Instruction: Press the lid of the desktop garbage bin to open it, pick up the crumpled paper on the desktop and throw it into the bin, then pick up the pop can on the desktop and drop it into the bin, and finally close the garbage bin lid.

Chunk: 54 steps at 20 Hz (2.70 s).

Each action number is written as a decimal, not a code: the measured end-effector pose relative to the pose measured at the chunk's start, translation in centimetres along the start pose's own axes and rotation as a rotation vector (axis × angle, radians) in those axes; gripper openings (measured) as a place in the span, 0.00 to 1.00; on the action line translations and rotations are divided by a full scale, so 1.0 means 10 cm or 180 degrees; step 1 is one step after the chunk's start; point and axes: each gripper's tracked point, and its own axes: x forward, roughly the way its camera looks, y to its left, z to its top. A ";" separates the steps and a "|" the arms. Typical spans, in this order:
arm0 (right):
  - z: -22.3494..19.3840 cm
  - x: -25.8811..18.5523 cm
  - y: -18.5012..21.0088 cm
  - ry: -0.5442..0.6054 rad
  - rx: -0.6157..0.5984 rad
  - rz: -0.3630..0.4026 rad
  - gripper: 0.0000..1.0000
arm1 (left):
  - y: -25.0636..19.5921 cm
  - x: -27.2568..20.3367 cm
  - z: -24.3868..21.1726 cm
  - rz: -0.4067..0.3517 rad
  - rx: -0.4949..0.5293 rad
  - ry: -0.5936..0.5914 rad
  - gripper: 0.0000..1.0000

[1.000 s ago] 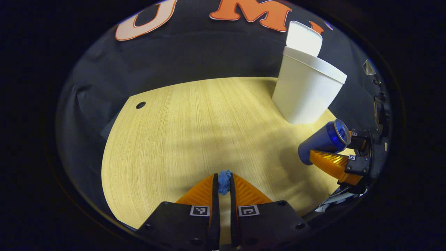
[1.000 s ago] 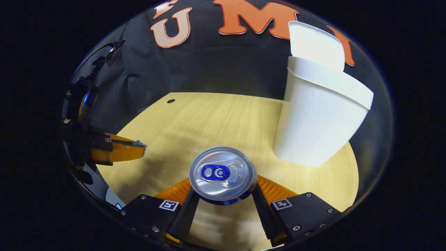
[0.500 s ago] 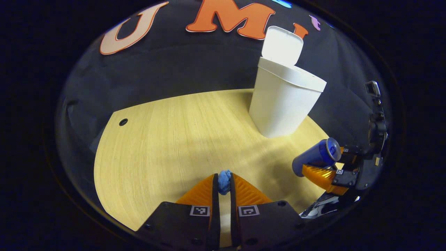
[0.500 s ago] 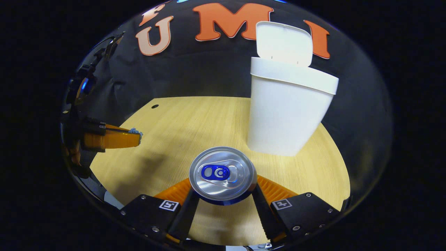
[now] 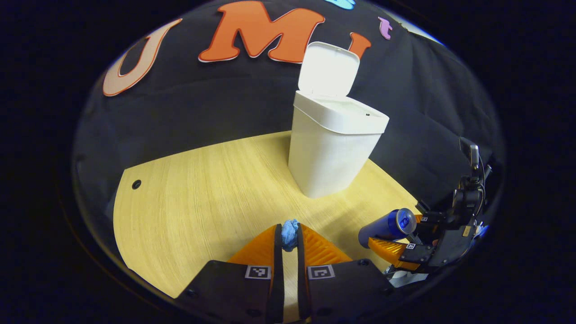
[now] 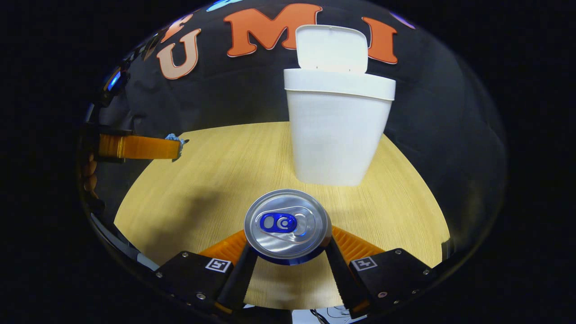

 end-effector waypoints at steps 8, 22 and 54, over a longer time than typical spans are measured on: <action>-0.06 0.04 -0.03 0.0092 0.0186 -0.0159 0.82 | -0.26 0.12 0.51 -0.0204 0.0222 -0.0260 0.14; -0.07 0.07 -0.24 0.0120 0.0341 -0.0283 0.82 | -0.61 0.32 1.56 -0.0369 0.0508 -0.0846 0.16; 0.41 0.29 -0.99 0.0098 0.0117 -0.0303 0.82 | -0.98 1.26 2.19 -0.0368 0.0504 -0.1092 0.44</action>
